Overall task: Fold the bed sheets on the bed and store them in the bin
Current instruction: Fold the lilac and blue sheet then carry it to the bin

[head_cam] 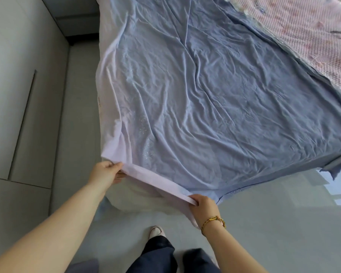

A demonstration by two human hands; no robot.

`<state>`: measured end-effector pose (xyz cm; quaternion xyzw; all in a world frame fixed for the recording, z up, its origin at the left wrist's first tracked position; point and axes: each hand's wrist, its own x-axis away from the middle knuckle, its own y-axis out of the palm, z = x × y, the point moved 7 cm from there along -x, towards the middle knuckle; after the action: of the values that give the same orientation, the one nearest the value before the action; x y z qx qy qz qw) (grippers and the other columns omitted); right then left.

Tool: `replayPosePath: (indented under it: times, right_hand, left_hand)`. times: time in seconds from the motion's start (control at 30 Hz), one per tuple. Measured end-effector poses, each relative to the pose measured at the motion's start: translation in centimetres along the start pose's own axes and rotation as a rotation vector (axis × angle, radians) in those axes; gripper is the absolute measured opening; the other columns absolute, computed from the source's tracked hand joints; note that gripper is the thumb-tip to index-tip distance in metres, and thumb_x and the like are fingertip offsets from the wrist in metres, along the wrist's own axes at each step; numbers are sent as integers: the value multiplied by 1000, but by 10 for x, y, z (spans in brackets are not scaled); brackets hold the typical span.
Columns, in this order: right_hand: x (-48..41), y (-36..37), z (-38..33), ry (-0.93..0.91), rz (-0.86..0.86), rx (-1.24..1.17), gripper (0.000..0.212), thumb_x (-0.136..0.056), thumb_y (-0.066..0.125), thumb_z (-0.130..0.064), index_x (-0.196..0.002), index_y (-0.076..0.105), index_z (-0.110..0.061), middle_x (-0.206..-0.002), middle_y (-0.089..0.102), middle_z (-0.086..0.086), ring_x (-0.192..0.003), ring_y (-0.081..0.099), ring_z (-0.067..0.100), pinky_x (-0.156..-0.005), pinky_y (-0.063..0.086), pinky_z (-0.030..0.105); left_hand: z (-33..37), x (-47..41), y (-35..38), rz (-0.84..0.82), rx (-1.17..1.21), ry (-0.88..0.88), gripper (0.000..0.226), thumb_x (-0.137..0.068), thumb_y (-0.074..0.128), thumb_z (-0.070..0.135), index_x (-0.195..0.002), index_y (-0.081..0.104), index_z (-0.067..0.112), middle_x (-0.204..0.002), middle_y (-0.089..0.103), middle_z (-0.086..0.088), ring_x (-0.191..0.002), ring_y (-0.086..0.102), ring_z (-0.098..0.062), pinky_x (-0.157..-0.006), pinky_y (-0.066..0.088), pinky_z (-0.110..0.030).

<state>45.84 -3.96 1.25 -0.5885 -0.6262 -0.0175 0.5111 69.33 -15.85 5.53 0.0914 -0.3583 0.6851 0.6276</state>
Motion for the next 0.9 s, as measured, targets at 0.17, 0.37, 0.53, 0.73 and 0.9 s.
replayPosePath:
  times: [0.17, 0.37, 0.53, 0.73, 0.9]
  right_hand:
    - [35, -27, -16, -224, -46, 366, 21, -96, 37, -23, -75, 42, -24, -73, 43, -2, -78, 41, 18, -47, 22, 16]
    - [66, -31, -17, -380, -19, 484, 24, -97, 37, -27, -101, 58, -15, -93, 54, 9, -88, 50, 27, -55, 28, 29]
    - [79, -46, 15, -318, 15, 451, 23, -94, 39, -23, -107, 57, -20, -103, 62, 5, -82, 45, 20, -61, 29, 26]
    - [86, -81, 29, -347, 173, 5, 24, -92, 38, -16, -79, 58, -20, -69, 53, -6, -79, 51, 19, -60, 37, 15]
    - [105, -109, -25, -573, 210, -101, 19, -91, 49, -17, -77, 60, -15, -60, 49, -11, -65, 47, 15, -59, 34, 17]
  left_hand:
    - [16, 83, 64, -93, -762, 974, 56, -65, 54, 19, -120, 50, 11, -120, 60, -13, -113, 49, -24, -99, 37, -31]
    - [6, 138, 127, -323, -849, 1018, 32, -59, 45, 44, -81, 66, 35, -61, 61, 20, -71, 53, 0, -77, 35, -18]
    - [14, 139, 102, -283, -697, 739, 53, -60, 32, 49, -70, 69, 14, -65, 63, 5, -75, 49, -19, -57, 27, -9]
    - [18, 143, 51, -128, -513, 609, 16, -75, 58, 19, -64, 61, 10, -56, 54, 11, -69, 54, -24, -62, 36, -27]
    - [37, 174, 62, -121, -522, 789, 36, -80, 65, 26, -114, 59, 37, -97, 64, 10, -90, 57, -6, -76, 36, -9]
